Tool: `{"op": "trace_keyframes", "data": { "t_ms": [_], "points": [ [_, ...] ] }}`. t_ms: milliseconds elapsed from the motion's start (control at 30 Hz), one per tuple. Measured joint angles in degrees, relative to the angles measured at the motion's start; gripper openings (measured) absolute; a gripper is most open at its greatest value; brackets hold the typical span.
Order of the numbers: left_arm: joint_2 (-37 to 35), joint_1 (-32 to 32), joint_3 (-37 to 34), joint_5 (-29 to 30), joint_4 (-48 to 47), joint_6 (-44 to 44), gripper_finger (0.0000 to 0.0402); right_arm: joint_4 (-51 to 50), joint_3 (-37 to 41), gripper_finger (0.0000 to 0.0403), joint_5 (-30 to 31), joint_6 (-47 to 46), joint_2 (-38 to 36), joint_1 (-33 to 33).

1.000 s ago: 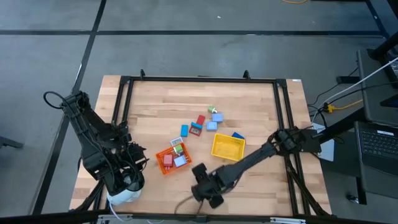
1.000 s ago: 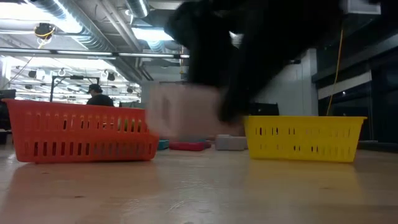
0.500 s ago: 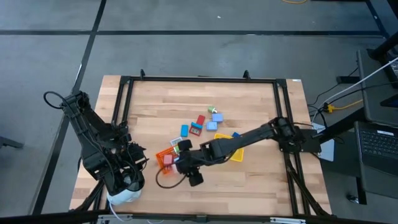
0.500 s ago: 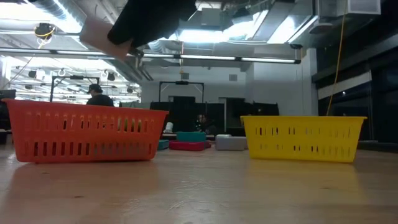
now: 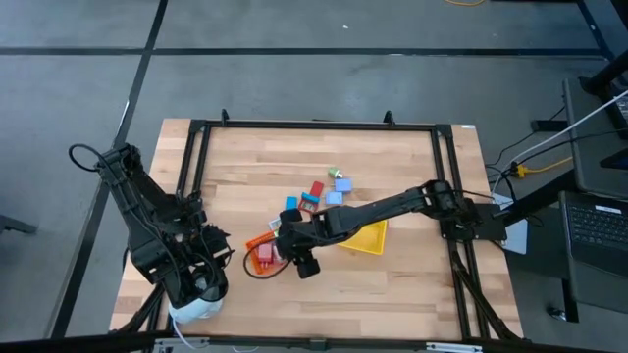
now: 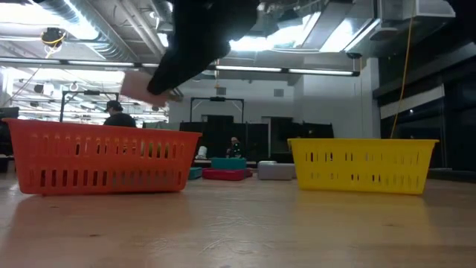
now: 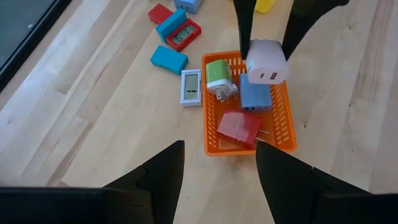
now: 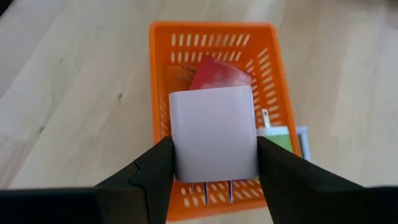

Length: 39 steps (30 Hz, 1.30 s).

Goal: Pick & Place Office items
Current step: Put the light pink charger adapter into the orange bin, then put the bottom light violet charger adapter into the orange bin

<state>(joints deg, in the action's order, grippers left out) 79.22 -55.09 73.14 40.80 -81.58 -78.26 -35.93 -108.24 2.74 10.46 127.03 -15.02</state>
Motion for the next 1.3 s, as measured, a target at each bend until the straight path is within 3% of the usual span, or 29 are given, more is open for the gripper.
{"op": "trace_keyframes", "data": {
  "t_ms": [167, 433, 667, 800, 1000, 1167, 1300],
  "points": [
    [-0.02, 0.00, 0.00, -0.22, 0.02, -0.09, 0.0194, 0.49, 0.00, 0.0201, 0.20, -0.64, 0.83, -0.35],
    [-0.02, -0.04, 0.00, -0.40, 0.07, -0.53, 0.0194, -1.04, -0.07, 0.0243, 2.22, -1.27, 0.95, -0.26],
    [-0.02, -0.04, 0.00, -1.00, 0.09, -0.59, 0.0194, -2.02, -0.02, 0.0236, 2.45, -3.04, 0.95, 0.04],
    [-0.02, -0.07, 0.00, -0.90, 0.01, -0.57, 0.0194, -1.84, 0.02, 0.0230, 1.50, -8.92, 0.22, -0.14],
    [-0.02, -0.07, 0.00, 2.69, -3.16, -0.57, 0.0194, -4.51, 0.02, 0.0230, -1.55, -15.96, -6.90, -1.85],
    [-0.02, 0.85, 0.00, 4.59, -4.85, 0.47, 0.0194, -16.93, 0.02, 0.0230, 8.49, -16.17, -17.04, -4.72],
    [-0.04, 4.57, -0.73, 2.44, -1.86, 8.31, 0.0194, -24.72, 0.02, 0.0230, 10.55, -23.68, -24.74, -5.92]
  ]
}}
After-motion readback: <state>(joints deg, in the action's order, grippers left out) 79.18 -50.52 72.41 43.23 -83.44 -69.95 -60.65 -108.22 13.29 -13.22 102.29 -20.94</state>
